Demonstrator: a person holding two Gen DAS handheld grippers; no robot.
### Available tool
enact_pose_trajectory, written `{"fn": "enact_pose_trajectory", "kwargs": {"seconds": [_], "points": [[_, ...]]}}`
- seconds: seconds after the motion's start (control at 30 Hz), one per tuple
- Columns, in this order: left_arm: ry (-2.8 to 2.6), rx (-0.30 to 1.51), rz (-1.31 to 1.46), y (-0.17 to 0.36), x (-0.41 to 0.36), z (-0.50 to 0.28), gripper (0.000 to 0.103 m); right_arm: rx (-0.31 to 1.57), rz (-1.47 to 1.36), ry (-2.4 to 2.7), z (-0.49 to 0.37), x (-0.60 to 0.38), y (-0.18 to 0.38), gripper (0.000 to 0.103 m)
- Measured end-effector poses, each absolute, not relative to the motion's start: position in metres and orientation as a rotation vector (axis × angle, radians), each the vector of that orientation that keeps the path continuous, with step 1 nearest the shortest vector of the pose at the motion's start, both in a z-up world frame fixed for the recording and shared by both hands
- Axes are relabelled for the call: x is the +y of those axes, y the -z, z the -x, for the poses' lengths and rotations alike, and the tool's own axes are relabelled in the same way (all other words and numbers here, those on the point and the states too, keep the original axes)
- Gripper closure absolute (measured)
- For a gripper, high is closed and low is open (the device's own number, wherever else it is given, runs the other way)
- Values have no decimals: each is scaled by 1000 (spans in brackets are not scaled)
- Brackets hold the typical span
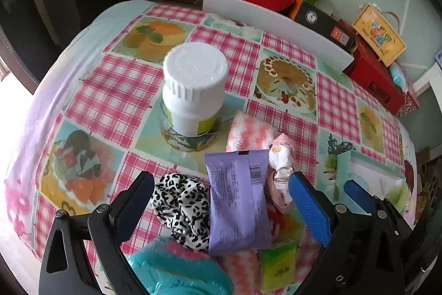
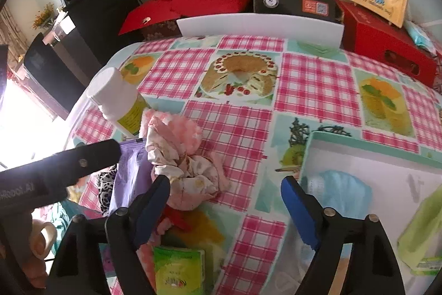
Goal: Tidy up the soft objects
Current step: 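Grasp the purple snack packet with the left tool while the right tool grasps the pink floral cloth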
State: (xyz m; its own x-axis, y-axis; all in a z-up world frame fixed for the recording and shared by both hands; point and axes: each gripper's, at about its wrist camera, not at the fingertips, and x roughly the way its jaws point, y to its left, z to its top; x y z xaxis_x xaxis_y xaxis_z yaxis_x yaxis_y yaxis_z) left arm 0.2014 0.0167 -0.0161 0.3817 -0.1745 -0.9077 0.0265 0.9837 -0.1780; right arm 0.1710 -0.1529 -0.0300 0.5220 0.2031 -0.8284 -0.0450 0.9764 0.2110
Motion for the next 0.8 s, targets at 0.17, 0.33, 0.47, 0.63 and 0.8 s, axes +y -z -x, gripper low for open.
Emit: {"fn": "enact_pose_trajectory", "kwargs": {"seconds": [0.17,0.33,0.47,0.63,0.8], "points": [[142,1218,129,30,12,-206,10,1031,-188,-183,-179,-146,38,26],[147,1242,121,38,9,-210,17,1051,-185,-203,-183,-139,47,27],[157,1256,110,43,4,-211,19,1059,-202,-226,-185,-137,52,34],[157,1283,112,53,1,-215,34,1076,-215,-240,-188,-134,58,34],[162,1279,110,52,2,-214,43,1084,-224,-259,-188,-132,61,39]]}}
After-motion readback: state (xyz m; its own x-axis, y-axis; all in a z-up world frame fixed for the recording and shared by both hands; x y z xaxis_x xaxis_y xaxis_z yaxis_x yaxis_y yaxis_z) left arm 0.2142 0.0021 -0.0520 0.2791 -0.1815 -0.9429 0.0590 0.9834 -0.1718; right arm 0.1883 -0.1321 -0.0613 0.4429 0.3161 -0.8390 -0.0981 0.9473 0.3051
